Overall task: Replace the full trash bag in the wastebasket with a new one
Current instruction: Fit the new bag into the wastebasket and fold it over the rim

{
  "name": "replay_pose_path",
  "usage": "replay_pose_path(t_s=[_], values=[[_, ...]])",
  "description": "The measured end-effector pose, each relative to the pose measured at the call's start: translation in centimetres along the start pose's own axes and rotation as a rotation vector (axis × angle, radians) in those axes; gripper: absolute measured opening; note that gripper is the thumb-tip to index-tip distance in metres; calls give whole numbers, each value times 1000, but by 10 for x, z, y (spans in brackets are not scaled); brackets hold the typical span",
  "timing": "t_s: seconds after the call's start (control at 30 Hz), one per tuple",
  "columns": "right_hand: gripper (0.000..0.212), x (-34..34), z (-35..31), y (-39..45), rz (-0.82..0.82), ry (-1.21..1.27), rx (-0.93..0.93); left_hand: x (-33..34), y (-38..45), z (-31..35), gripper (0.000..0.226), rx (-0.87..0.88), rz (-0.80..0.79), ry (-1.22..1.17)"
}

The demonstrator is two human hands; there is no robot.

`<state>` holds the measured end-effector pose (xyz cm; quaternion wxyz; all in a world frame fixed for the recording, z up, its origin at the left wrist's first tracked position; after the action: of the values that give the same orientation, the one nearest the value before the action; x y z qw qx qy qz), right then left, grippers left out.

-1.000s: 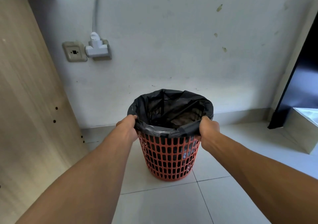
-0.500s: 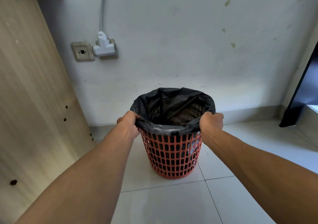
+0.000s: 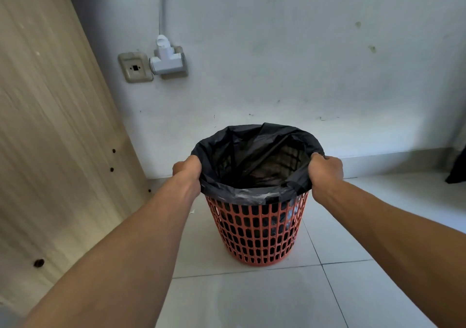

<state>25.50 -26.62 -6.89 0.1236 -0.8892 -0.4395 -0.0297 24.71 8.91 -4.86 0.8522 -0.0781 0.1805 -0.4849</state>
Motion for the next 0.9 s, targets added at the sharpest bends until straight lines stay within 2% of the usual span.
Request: replay_pose_path(t_s=[0.17, 0.3, 0.43, 0.57, 0.67, 0.73, 0.9], values=[[25, -3, 7, -5, -25, 172, 91, 3, 6, -5, 32, -50, -1, -6], [30, -6, 12, -7, -33, 109, 55, 9, -5, -6, 33, -81, -43, -21], [51, -6, 17, -17, 25, 77, 79, 27, -30, 1, 25, -113, -166, -10], [60, -1, 17, -38, 58, 50, 115, 45, -65, 6, 20, -194, -257, -13], [46, 2, 21, -52, 74, 121, 148, 55, -83, -2, 31, -237, -290, -46], [38, -3, 24, -55, 114, 171, 181, 60, -89, -6, 30, -254, -303, -78], [27, -11, 20, -50, 117, 193, 206, 58, -94, -8, 9, -241, -304, -147]])
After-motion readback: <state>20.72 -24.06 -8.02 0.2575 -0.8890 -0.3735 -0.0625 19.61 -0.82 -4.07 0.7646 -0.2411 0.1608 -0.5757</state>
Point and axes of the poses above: each hand's wrist, its own y-axis towards the middle knuckle, its own x-axis out of the palm, z = x × y, the point moved 10 cm from there along y, towards the middle knuckle, and after that the axes turned 11 degrees about y, right-handed, at the moved point
